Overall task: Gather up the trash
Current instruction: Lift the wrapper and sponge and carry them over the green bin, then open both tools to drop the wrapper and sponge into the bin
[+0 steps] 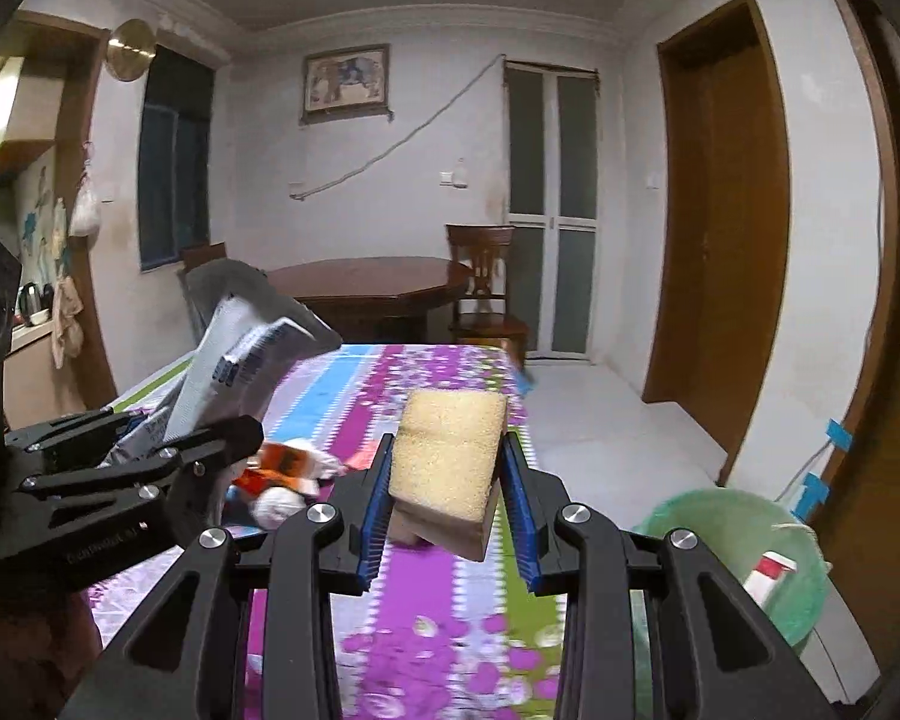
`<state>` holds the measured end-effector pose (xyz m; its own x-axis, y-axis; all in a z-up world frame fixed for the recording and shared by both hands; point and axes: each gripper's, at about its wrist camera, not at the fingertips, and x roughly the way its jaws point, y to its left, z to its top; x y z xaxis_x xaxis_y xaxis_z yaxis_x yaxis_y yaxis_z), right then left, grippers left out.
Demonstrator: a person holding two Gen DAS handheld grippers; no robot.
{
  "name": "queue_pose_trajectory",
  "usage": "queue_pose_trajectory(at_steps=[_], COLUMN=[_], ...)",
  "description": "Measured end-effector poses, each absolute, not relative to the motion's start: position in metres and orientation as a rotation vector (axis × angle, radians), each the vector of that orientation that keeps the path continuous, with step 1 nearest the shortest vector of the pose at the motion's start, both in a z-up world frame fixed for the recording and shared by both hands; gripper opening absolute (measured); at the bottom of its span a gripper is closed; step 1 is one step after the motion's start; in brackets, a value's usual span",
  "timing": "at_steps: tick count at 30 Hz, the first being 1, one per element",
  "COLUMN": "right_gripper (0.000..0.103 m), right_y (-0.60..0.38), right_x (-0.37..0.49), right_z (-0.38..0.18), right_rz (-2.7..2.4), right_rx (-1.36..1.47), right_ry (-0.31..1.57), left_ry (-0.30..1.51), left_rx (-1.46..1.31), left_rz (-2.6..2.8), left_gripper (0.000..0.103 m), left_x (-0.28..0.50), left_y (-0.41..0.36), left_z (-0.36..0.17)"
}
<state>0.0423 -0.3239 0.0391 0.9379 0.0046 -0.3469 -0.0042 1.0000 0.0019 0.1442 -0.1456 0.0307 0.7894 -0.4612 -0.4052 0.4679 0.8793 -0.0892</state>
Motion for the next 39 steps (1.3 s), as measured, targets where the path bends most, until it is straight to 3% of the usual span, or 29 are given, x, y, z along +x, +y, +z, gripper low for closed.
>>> queue_pose_trajectory(at_steps=[16,27,39], right_gripper=[0.035,0.035,0.035], right_y=[-0.525,-0.635,-0.656], right_x=[0.081,0.122,0.150], right_z=[0.046,-0.015,-0.093], right_rz=[-0.192,-0.229,-0.264], right_rx=[0.088,0.206,0.252], right_ry=[0.508,0.702,0.821], left_ry=[0.565,0.792,0.945], left_rx=[0.075,0.125,0.165], left_rz=[-0.757,-0.833,-0.819], left_gripper=[0.037,0.037,0.037], left_x=[0.202,0.250,0.275], left_y=[-0.314,-0.411,-0.457], left_z=[0.024,-0.033,-0.085])
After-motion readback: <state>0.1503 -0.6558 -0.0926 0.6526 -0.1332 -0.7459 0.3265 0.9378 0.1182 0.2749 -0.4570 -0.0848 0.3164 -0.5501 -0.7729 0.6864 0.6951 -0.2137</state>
